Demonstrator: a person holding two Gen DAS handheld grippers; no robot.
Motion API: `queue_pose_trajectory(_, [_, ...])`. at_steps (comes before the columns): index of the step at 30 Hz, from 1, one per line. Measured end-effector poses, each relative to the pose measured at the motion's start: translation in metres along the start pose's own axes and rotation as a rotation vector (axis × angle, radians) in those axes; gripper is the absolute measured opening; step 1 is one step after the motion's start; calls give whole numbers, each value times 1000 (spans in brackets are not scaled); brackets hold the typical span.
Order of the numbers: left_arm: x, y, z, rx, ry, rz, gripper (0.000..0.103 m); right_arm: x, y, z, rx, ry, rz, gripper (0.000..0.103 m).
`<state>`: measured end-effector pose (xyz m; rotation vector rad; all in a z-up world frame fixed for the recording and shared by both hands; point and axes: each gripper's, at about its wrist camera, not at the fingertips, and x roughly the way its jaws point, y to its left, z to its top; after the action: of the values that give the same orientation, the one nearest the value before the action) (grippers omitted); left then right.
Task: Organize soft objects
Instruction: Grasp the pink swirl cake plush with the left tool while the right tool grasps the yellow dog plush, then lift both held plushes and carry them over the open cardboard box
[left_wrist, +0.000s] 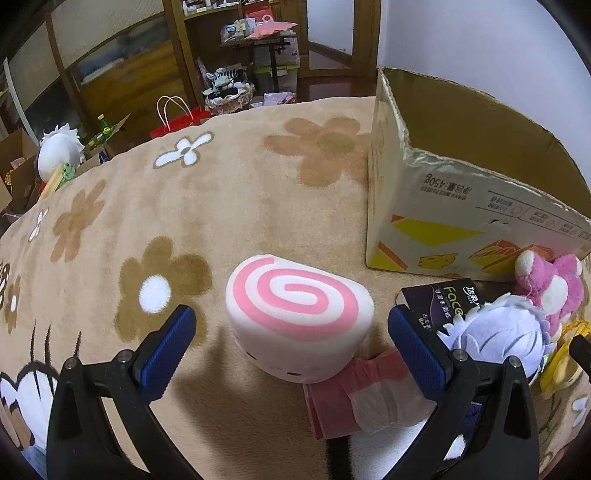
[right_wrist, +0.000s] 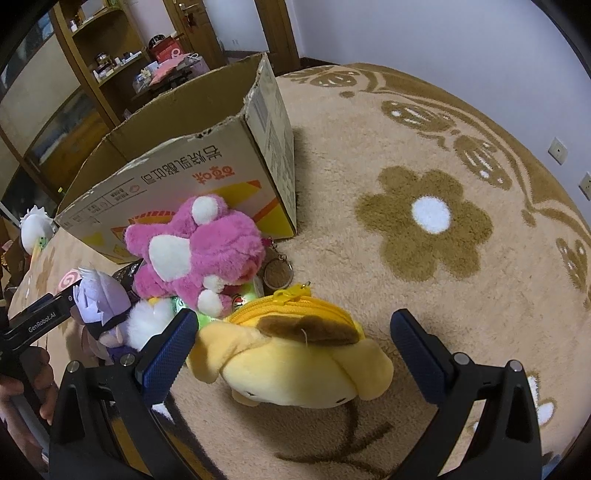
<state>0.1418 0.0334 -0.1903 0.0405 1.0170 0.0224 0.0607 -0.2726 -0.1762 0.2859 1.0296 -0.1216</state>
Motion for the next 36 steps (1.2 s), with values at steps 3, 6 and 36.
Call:
queue_pose_trajectory(3, [3,3,-1,-16,15,-9,87,3,-1,0,5,13,1,103])
queue_pose_trajectory(6, [6,3,-4,-20,26,-25,82,7,-1,-1,5,31,6,103])
queue_pose_trajectory(36, [-17,-4,-9,-8,-43,-19,55,-17,-6,2,34,-40,86,85])
